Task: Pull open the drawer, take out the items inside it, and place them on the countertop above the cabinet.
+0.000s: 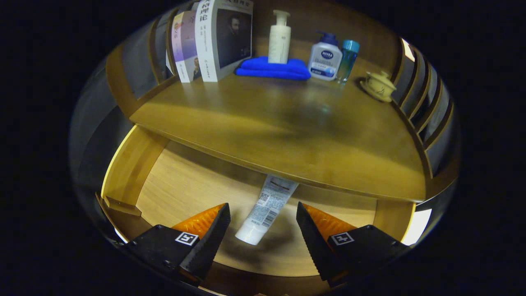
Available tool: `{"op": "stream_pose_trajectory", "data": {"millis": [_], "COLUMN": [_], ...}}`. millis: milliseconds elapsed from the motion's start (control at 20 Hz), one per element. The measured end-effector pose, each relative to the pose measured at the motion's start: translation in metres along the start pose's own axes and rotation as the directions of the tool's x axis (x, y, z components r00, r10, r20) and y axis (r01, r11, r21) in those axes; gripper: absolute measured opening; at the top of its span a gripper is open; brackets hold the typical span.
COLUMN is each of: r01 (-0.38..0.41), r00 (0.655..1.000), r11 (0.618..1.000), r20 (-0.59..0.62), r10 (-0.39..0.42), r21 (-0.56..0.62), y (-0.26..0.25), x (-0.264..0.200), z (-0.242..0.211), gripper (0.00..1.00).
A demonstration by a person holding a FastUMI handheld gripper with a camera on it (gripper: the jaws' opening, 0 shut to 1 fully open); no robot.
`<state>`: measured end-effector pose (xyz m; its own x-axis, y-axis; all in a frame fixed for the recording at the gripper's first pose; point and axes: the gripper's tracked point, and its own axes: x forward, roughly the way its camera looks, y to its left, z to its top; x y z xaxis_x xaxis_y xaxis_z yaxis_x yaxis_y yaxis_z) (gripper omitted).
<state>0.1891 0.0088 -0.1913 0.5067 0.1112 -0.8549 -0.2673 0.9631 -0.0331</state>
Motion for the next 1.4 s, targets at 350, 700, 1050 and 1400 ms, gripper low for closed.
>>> {"op": "stream_pose_trajectory", "data": {"millis": [350, 700, 1050, 1400], "r01": [0.049, 0.030, -0.047, -0.119], "r00": [0.990, 0.979, 0.979, 0.982], "r11": [0.999, 0.998, 0.999, 0.993], "r20": [-0.132, -0.201, -0.202, -0.149], "r10": [-0.049, -0.017, 0.042, 0.119], "r21": [-0.001, 0.062, -0.021, 0.008], "y": [-0.010, -0.009, 0.003, 0.013], "x": [0.037, 0.051, 0.035, -0.001], "z": [-0.007, -0.012, -0.022, -0.014], "gripper": [0.97, 0.59, 0.39, 0.39]}}
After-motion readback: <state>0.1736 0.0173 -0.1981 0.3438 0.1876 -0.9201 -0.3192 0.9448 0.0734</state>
